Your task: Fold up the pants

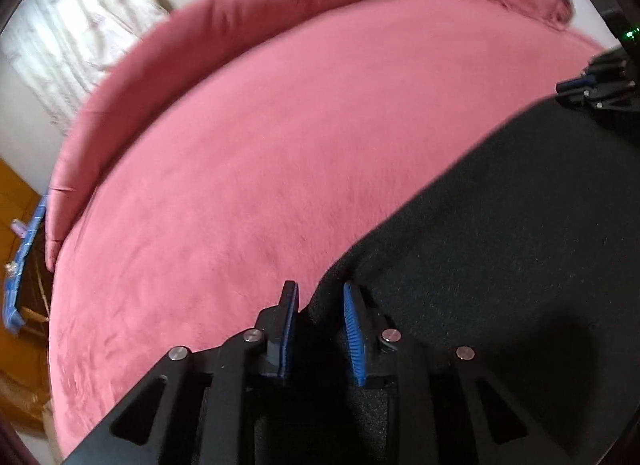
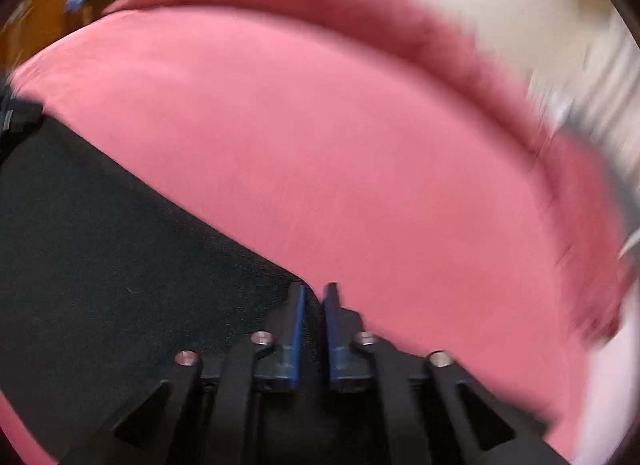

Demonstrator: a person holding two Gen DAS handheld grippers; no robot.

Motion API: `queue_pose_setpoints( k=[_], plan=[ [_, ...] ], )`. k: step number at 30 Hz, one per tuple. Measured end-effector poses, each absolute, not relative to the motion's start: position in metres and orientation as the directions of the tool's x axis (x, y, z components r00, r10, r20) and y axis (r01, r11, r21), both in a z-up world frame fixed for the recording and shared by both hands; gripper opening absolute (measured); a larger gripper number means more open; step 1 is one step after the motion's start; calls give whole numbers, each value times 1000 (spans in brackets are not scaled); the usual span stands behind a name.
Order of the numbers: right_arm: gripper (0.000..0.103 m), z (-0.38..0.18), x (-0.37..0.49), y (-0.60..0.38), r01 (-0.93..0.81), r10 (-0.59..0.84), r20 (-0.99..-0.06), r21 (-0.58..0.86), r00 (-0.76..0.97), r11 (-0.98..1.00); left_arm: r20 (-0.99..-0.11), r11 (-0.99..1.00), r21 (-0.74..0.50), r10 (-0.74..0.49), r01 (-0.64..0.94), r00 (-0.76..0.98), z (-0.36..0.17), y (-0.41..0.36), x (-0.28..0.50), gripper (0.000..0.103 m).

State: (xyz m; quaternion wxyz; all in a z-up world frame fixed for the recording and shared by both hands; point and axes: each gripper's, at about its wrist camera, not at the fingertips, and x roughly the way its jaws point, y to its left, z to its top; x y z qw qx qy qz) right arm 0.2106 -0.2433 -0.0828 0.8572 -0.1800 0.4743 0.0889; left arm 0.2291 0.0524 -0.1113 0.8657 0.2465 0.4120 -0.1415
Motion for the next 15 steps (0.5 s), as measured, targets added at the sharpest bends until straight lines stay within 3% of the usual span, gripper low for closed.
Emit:
queue_pose_setpoints(
  k=[1,2,3,5,7,11,13,15],
  plan=[
    [19,-81,207,-246,-283,-5,-823,-201,568,938,-768,853,311,-34,420,639,-107,55,220,56],
    [30,-72,200,-249,-246,-8,-801,-193,598,950,-743,877,305,-25,372,668,-100,63,209,71],
    [33,-64,186,-260,-211,-8,-788,-174,615,962,-726,889,303,-18,343,687,-97,69,201,92],
    [36,-36,156,-275,-131,62,-740,-35,670,991,-705,912,278,-19,302,709,-95,89,184,95],
    [39,-27,117,-285,-160,210,-709,138,673,978,-724,938,250,17,239,690,-98,111,173,95],
    [39,-36,60,-279,-252,468,-684,397,559,883,-738,985,131,19,115,675,-98,161,140,94],
    [39,-44,41,-270,-236,586,-648,548,488,803,-710,996,29,-37,81,703,-90,183,118,92],
    [39,-61,39,-267,-193,664,-608,657,435,729,-691,996,10,-58,90,721,-86,181,105,92]
  ],
)
